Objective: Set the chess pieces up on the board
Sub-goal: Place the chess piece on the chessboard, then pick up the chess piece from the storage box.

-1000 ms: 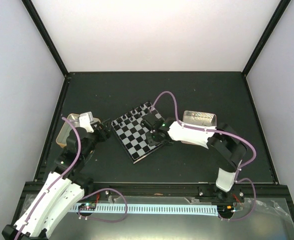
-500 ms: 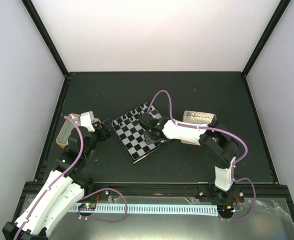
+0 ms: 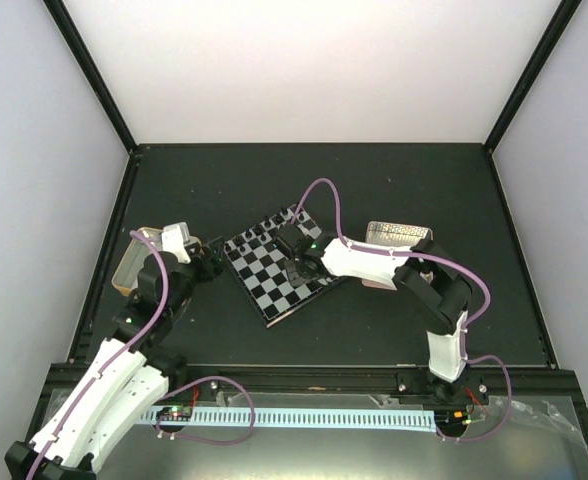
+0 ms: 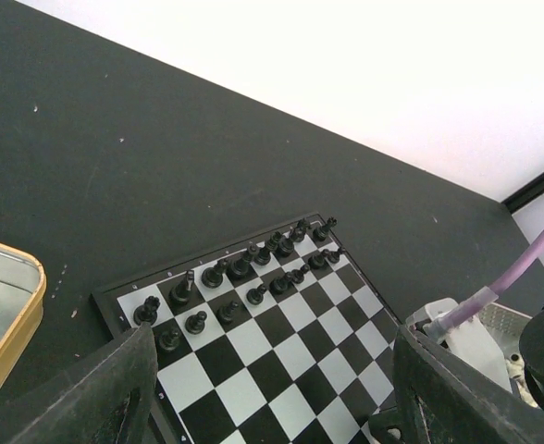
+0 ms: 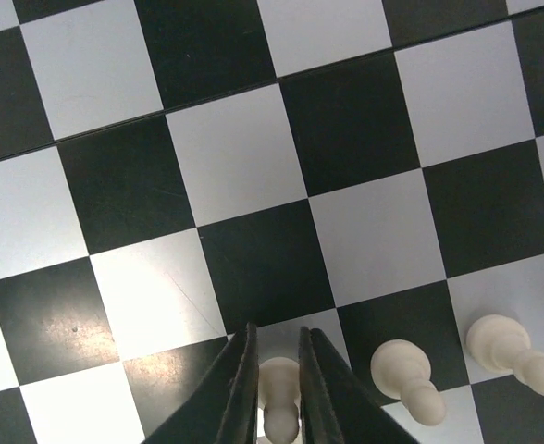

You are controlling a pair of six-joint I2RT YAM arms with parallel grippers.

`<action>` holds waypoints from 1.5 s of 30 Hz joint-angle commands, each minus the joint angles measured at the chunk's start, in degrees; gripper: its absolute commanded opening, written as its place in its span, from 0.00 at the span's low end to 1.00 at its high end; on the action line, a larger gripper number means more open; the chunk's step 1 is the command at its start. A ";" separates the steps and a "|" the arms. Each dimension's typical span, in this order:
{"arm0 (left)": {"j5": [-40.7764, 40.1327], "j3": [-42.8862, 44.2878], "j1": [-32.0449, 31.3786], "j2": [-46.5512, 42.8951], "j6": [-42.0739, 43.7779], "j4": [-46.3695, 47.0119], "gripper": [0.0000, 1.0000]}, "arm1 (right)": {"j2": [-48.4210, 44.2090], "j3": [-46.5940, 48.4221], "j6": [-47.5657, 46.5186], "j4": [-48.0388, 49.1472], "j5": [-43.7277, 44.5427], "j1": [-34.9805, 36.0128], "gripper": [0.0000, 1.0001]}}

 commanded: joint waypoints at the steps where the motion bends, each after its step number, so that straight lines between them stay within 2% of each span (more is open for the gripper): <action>1: -0.07 0.23 0.32 0.32 0.65 1.26 0.71 | -0.62 0.61 -0.17 -0.76 0.46 -0.02 0.19; 5: 0.07 0.59 0.33 0.49 0.58 1.27 0.71 | -4.25 1.31 -0.36 -1.55 0.16 -0.08 0.28; 12: 0.13 1.91 0.27 1.01 1.00 0.67 0.71 | -14.99 -2.12 0.71 -0.18 1.16 -2.99 0.29; 17: 0.92 2.19 0.33 1.48 1.11 1.03 0.71 | -24.54 -11.52 3.29 2.42 1.22 -11.91 0.28; 21: 1.79 2.63 0.33 2.68 0.86 1.42 0.71 | -29.13 -19.23 3.71 6.36 -5.54 -23.55 0.27; 25: 2.29 3.20 0.33 3.89 0.29 1.71 0.71 | -27.80 -22.59 2.01 9.18 -11.61 -29.87 0.26; 30: 2.79 3.69 0.33 4.99 -0.41 1.83 0.71 | -22.96 -22.74 1.11 12.82 -17.48 -33.46 0.23; 45: 3.74 3.52 0.33 5.43 -1.60 1.88 0.71 | -13.23 -19.21 -1.95 14.55 -17.30 -34.65 0.22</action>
